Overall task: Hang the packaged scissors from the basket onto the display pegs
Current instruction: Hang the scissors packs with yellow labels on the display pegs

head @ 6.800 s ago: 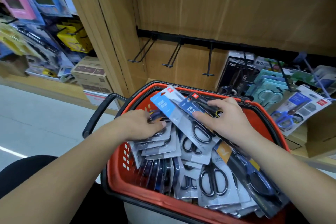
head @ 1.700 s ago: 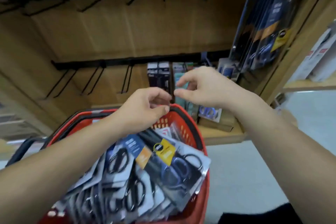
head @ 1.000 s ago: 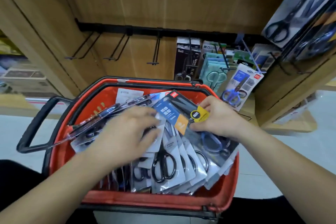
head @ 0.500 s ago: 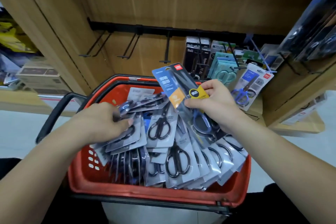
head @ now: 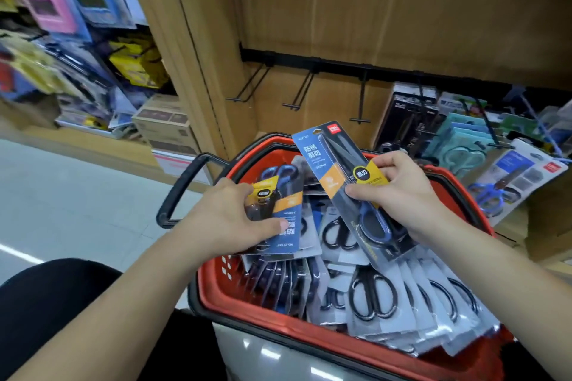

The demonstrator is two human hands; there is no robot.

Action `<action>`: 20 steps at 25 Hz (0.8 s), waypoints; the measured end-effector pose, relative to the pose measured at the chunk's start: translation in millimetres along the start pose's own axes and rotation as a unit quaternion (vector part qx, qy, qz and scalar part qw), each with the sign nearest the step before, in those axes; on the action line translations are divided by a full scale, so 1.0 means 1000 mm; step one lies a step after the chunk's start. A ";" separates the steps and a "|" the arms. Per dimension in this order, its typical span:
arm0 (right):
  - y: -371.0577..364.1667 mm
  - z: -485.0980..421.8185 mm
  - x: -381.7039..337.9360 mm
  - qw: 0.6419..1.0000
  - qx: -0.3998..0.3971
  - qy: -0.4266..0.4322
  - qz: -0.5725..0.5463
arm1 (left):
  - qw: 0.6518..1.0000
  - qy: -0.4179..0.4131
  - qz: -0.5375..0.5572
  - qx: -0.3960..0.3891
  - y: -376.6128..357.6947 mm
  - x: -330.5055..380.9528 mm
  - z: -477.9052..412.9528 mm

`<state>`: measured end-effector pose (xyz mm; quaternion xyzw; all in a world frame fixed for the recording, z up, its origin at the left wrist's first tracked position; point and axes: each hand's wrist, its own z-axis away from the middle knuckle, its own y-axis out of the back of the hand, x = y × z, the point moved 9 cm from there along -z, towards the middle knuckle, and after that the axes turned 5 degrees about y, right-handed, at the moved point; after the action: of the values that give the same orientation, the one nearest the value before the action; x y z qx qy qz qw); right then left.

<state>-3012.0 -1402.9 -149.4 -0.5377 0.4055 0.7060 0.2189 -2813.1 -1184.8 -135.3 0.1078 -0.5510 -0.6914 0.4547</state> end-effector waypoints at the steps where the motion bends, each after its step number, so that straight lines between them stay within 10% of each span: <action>1: -0.002 0.001 0.000 1.000 0.001 0.008 0.001 | 0.999 0.012 -0.029 0.004 0.002 -0.003 -0.001; 5: 0.007 0.004 -0.001 0.998 0.039 0.037 -0.010 | 0.998 0.027 -0.004 -0.060 -0.007 -0.004 -0.006; 9: 0.015 0.004 -0.011 0.996 0.060 0.060 -0.029 | 0.999 -0.012 -0.013 0.052 0.026 -0.001 -0.010; 14: 0.016 0.000 -0.010 0.996 0.058 0.058 -0.030 | 0.993 -0.025 -0.021 -0.111 -0.004 -0.002 -0.001; 20: -0.001 0.004 -0.007 0.997 0.036 0.045 -0.047 | 0.988 -0.145 -0.039 0.020 -0.016 0.030 0.020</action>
<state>-3011.5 -1398.0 -143.0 -0.5795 0.4144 0.6548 0.2523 -2851.5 -1194.6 -131.2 0.0370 -0.6206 -0.7055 0.3401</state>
